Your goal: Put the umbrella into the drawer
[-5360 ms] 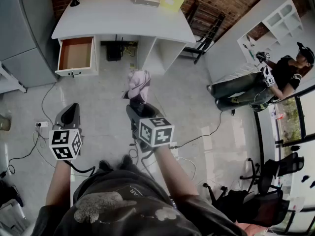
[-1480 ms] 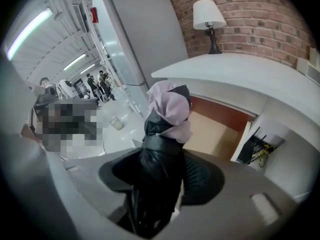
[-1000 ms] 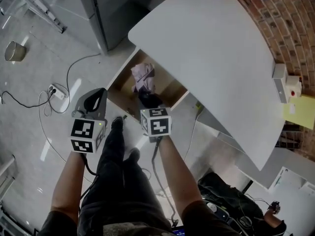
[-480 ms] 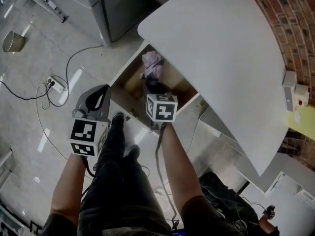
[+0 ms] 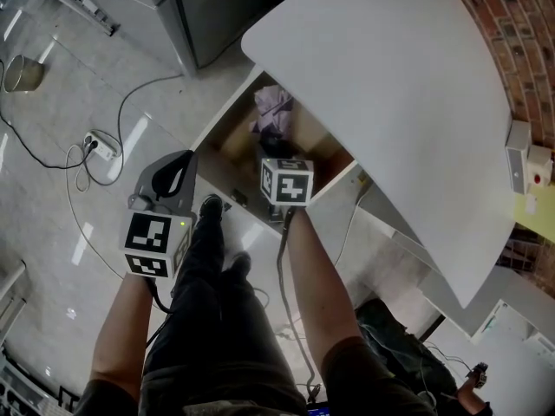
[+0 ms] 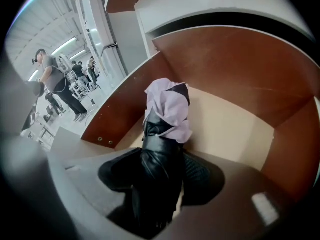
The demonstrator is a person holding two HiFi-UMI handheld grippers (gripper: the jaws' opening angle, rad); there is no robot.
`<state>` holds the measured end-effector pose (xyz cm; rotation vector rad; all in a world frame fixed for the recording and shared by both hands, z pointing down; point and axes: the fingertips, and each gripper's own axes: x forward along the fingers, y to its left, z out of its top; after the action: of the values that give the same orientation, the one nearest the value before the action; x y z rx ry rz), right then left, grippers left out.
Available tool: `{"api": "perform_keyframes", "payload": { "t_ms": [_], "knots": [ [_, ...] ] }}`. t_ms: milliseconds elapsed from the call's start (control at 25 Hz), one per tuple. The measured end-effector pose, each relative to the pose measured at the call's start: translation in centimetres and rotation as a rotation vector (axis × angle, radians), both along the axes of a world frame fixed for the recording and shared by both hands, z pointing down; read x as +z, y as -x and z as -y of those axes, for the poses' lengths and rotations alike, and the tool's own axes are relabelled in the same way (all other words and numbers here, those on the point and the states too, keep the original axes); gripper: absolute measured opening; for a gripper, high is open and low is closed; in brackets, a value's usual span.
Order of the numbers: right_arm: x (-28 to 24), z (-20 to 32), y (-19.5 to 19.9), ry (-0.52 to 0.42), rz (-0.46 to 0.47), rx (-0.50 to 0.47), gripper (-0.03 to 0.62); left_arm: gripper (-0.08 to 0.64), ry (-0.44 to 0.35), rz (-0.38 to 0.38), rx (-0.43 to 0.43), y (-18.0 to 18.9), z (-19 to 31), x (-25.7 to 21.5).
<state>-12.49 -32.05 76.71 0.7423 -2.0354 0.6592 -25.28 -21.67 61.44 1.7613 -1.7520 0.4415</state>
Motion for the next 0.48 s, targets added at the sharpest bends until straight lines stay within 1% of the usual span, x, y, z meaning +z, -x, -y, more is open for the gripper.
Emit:
{"api": "perform_keyframes", "payload": {
  "t_ms": [160, 280, 360, 440, 480],
  "knots": [
    [0.7, 0.0, -0.2, 0.009, -0.005, -0.011, 0.244, 0.011, 0.005, 0.004, 0.005, -0.2, 0.2, 0.0],
    [1.1, -0.1, -0.3, 0.038, -0.013, -0.003, 0.245, 0.011, 0.015, 0.009, 0.010, -0.2, 0.1, 0.3],
    [1.4, 0.0, -0.4, 0.041, -0.013, 0.010, 0.250, 0.011, 0.020, 0.008, 0.009, -0.1, 0.1, 0.5],
    [1.1, 0.5, -0.2, 0.036, 0.015, 0.038, 0.253, 0.011, 0.021, 0.008, 0.006, 0.0, 0.2, 0.6],
    [0.9, 0.7, 0.0, 0.037, 0.030, 0.044, 0.270, 0.011, 0.021, 0.010, 0.005, 0.1, 0.2, 0.6]
  ]
}}
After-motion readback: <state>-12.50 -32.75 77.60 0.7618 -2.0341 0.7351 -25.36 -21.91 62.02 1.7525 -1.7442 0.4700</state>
